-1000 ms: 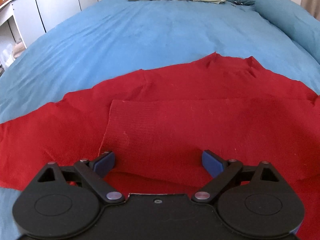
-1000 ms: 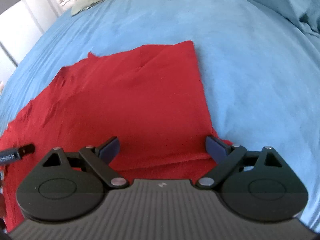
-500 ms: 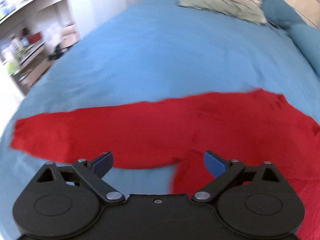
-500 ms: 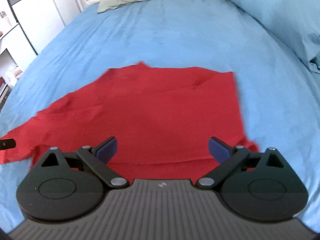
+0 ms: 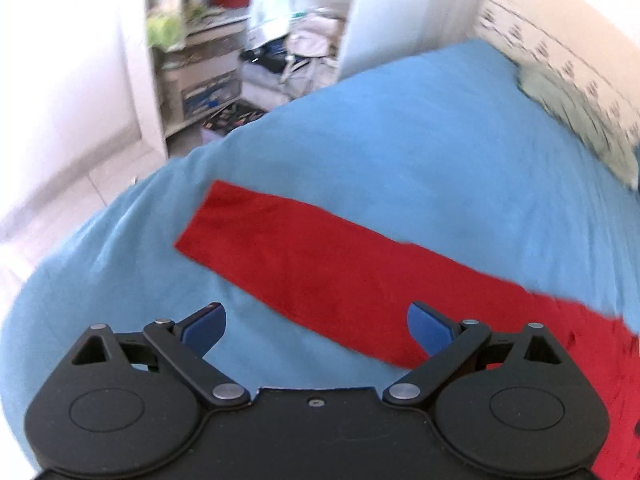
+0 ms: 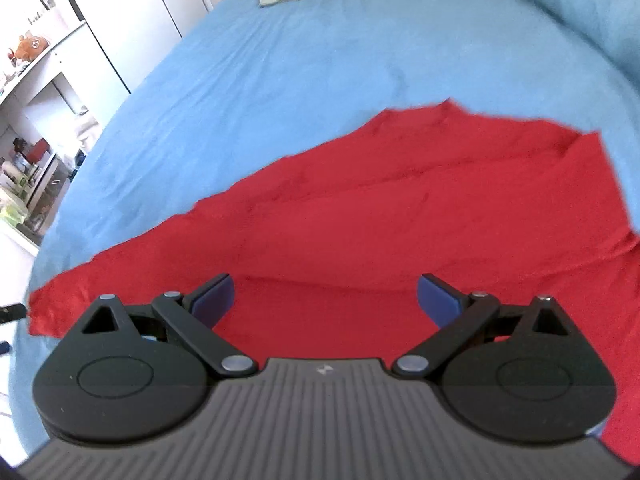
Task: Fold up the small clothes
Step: 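Grasp the other sleeve cuff with the left tool and fold it across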
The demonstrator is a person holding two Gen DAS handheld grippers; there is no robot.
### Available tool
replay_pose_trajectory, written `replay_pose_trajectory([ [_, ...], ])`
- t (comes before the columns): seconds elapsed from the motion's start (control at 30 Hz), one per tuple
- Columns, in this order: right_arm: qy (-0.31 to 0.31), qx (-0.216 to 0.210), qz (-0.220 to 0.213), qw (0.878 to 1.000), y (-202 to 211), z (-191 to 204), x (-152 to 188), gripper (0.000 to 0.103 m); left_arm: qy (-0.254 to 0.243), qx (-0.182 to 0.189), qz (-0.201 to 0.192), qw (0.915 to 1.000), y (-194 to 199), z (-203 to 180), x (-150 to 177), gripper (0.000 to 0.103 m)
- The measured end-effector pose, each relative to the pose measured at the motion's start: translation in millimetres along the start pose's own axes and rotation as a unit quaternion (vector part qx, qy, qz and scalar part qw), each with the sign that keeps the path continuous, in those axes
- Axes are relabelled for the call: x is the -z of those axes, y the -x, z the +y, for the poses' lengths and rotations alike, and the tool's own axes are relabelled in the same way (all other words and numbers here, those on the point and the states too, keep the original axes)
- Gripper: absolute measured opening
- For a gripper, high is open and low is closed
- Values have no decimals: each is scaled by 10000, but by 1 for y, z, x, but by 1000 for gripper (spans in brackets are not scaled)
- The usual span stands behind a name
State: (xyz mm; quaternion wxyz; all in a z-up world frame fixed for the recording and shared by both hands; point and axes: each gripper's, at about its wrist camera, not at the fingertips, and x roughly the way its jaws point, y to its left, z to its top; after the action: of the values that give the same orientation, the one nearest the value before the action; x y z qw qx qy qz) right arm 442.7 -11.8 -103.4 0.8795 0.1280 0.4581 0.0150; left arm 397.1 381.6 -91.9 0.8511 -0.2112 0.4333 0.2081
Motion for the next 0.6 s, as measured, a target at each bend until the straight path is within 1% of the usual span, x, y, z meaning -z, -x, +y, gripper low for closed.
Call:
replay_pose_trajectory([
  [0.07, -106, -18, 72, 9999, -9, 15, 5, 103, 264, -26, 34, 9996, -17, 18, -6, 96],
  [0.13, -123, 1, 136, 9998, -19, 28, 11, 103, 571, -37, 91, 9983, -35, 35, -10, 90],
  [0.23, -72, 72, 209, 9997, -31, 42, 19, 103, 975, 101, 198, 9950, -61, 52, -12, 83],
  [0.27, -51, 78, 209, 9997, -33, 46, 22, 103, 1023, 104, 211, 9945, -68, 55, -11, 83],
  [0.4, 63, 107, 201, 9997, -39, 53, 26, 103, 910, 5, -113, 9958, -73, 52, -14, 83],
  [0.47, 100, 113, 186, 9997, -41, 54, 28, 103, 838, -67, -209, 9962, -78, 48, -15, 82],
  [0.5, 112, 107, 173, 9997, -42, 54, 27, 103, 802, -112, -275, 9963, -80, 47, -15, 79],
  [0.53, 117, 107, 158, 9998, -43, 55, 27, 103, 741, -199, -351, 9964, -81, 45, -15, 66],
  [0.57, 120, 105, 139, 9998, -43, 56, 27, 103, 654, -334, -401, 9965, -81, 43, -15, 57],
  [0.6, 117, 91, 119, 9998, -45, 55, 26, 103, 580, -407, -444, 9965, -81, 41, -16, 36],
])
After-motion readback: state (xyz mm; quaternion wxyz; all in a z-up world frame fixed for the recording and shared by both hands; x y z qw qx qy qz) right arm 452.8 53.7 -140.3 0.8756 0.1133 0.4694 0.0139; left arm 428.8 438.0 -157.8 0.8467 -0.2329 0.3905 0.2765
